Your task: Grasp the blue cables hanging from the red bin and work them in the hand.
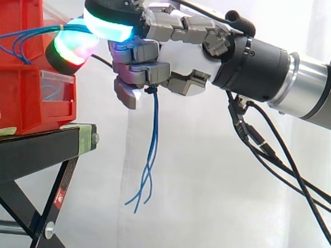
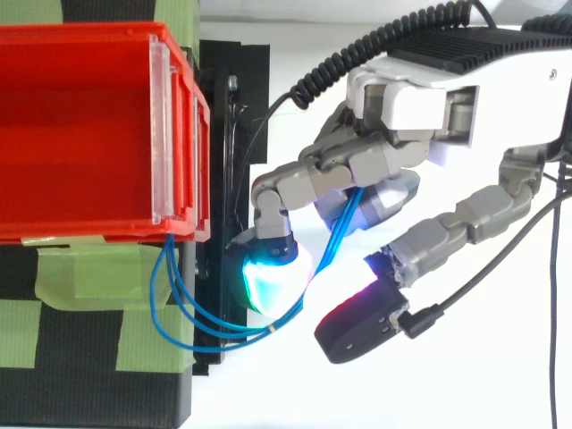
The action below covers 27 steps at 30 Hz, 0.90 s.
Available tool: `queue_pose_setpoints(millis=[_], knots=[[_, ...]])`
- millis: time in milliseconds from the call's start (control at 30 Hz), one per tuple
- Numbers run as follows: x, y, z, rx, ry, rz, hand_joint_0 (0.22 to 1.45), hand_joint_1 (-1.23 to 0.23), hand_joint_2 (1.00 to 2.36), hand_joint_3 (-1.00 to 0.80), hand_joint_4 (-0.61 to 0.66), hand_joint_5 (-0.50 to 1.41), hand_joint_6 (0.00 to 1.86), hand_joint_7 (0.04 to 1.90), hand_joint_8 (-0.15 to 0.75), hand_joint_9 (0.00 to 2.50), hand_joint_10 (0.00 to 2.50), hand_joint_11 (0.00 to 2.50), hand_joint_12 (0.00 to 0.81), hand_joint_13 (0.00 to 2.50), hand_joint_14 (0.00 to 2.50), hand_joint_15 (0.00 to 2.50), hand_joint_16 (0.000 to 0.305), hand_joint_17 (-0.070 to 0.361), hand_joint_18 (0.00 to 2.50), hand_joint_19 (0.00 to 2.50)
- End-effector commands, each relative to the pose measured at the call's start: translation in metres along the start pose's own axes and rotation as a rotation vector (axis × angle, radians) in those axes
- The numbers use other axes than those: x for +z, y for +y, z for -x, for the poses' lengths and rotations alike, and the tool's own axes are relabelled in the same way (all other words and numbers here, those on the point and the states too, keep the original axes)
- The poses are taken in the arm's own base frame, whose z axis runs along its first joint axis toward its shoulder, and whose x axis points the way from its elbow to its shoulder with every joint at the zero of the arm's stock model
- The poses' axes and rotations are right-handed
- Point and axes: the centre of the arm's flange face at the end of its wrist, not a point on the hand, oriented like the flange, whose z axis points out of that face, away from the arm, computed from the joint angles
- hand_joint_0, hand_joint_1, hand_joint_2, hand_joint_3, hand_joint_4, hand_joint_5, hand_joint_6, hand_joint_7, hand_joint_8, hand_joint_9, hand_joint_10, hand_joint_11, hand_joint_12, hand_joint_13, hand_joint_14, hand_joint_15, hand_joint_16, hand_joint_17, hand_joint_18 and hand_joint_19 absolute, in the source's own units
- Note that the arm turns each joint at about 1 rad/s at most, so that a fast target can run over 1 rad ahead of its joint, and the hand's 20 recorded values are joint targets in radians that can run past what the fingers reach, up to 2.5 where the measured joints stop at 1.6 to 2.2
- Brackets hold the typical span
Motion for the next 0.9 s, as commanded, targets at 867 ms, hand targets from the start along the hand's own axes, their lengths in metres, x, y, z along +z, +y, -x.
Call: queue_pose_setpoints(millis=[867], knots=[[-0.0022,-0.0056,-0.0021,0.004,0.007,-0.011,1.10,-0.64,1.02,-0.31,0.26,0.21,0.00,1.26,0.363,0.30,2.50,1.72,0.404,0.58,2.50,1.47,0.041,0.091,1.11,1.47]])
